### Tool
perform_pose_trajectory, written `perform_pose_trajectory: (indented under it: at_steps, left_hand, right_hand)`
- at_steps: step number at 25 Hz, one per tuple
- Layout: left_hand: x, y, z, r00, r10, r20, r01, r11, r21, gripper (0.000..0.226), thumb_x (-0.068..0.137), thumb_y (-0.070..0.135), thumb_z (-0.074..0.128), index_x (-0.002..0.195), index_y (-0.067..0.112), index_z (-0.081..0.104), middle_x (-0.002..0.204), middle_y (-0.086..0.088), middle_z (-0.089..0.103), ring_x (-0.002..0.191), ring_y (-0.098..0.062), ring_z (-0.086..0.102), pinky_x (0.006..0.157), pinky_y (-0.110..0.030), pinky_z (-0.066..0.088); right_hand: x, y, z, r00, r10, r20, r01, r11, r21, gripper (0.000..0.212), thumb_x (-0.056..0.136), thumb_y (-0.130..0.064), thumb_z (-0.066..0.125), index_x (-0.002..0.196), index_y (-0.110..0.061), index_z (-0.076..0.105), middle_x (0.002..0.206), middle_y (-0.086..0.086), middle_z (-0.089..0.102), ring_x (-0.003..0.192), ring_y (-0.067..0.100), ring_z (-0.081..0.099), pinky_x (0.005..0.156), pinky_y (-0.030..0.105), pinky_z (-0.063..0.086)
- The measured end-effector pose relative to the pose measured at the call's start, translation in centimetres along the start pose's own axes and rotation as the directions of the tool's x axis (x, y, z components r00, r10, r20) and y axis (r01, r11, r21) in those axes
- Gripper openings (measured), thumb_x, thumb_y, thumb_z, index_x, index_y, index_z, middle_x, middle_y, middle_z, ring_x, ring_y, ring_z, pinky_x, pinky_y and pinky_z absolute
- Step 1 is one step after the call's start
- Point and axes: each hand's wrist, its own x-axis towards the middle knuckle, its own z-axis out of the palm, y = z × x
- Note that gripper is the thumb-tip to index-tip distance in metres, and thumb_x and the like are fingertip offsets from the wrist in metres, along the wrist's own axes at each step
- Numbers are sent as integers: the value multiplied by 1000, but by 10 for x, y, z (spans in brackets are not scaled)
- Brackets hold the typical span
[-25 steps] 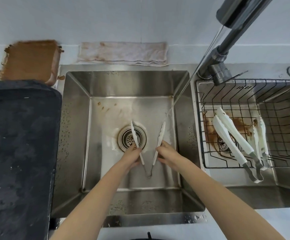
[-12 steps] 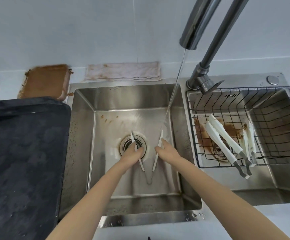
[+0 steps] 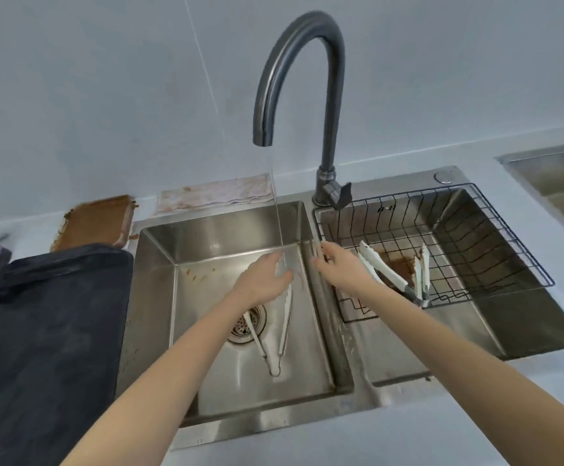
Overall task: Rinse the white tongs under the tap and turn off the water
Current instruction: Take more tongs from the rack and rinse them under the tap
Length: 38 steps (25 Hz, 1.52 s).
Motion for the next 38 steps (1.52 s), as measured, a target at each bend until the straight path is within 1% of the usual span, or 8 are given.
perform_pose_trajectory:
  at_steps: [11, 15, 19, 21, 24, 28, 33, 38]
  left_hand:
    - [15, 112, 62, 979, 200, 42, -203, 930, 307, 47, 94, 33, 39, 139, 17, 40, 134, -11, 50, 123, -28, 48, 97, -41, 44]
    - [29, 129, 84, 988, 147, 51, -156, 940, 304, 40, 94, 37, 38, 120, 17, 61, 122, -11, 57, 118, -26, 50, 94, -42, 47]
    - [42, 139, 100, 993, 20, 117, -55, 951, 305, 51, 92, 50, 38, 107, 15, 71, 108, -8, 68, 106, -23, 59, 84, -37, 52]
    - [48, 140, 106, 988, -38, 152, -5, 962, 275, 54, 91, 54, 37, 94, 13, 73, 85, -5, 66, 92, -22, 62, 72, -33, 50]
    - [50, 142, 112, 981, -78, 178, 37, 974, 222, 53, 91, 52, 39, 56, 14, 53, 56, 0, 45, 65, -19, 49, 51, -25, 35]
    - [48, 146, 116, 976, -80, 204, 57, 991, 119, 44, 91, 47, 44, 83, 10, 66, 55, 4, 42, 54, -11, 43, 47, -22, 29]
    - [43, 143, 109, 985, -97, 140, 122, 976, -178, 38, 90, 39, 51, 107, 8, 67, 99, -2, 65, 102, -22, 58, 78, -26, 41]
    - [27, 118, 90, 973, -187, 138, 232, 819, -525, 41, 89, 25, 57, 124, 5, 55, 119, -11, 61, 112, -25, 57, 83, -25, 42]
  right_hand:
    - [-14, 90, -95, 950, 207, -233, -217, 976, -17, 47, 95, -17, 40, 141, -7, 38, 125, 20, 59, 95, 29, 59, 70, 25, 42]
    - [-4, 118, -99, 924, 331, -193, -338, 941, -4, 44, 94, -19, 42, 133, 0, 41, 131, 23, 49, 115, 33, 52, 82, 30, 41]
    - [12, 130, -102, 905, 420, -71, -423, 905, -34, 33, 94, -19, 41, 114, 5, 52, 71, 5, 51, 70, 23, 55, 42, 18, 42]
    - [19, 134, -103, 895, 441, -62, -444, 895, -47, 21, 95, -18, 40, 100, -1, 52, 63, 2, 47, 55, 14, 48, 28, 13, 38]
    - [23, 138, -102, 902, 426, -75, -430, 901, -56, 18, 94, -17, 42, 95, -2, 52, 69, 7, 56, 51, 13, 48, 42, 17, 43]
    - [22, 142, -100, 915, 382, -131, -383, 924, 20, 29, 90, -15, 47, 106, 8, 57, 95, 20, 66, 78, 29, 64, 73, 36, 55]
    - [18, 122, -102, 910, 309, -275, -297, 951, 86, 33, 85, -15, 51, 110, 6, 52, 107, 26, 64, 95, 39, 65, 83, 47, 55]
    - [-3, 88, -85, 915, 192, -354, -139, 976, 170, 47, 84, -14, 57, 125, -1, 40, 118, 19, 56, 99, 32, 61, 73, 35, 55]
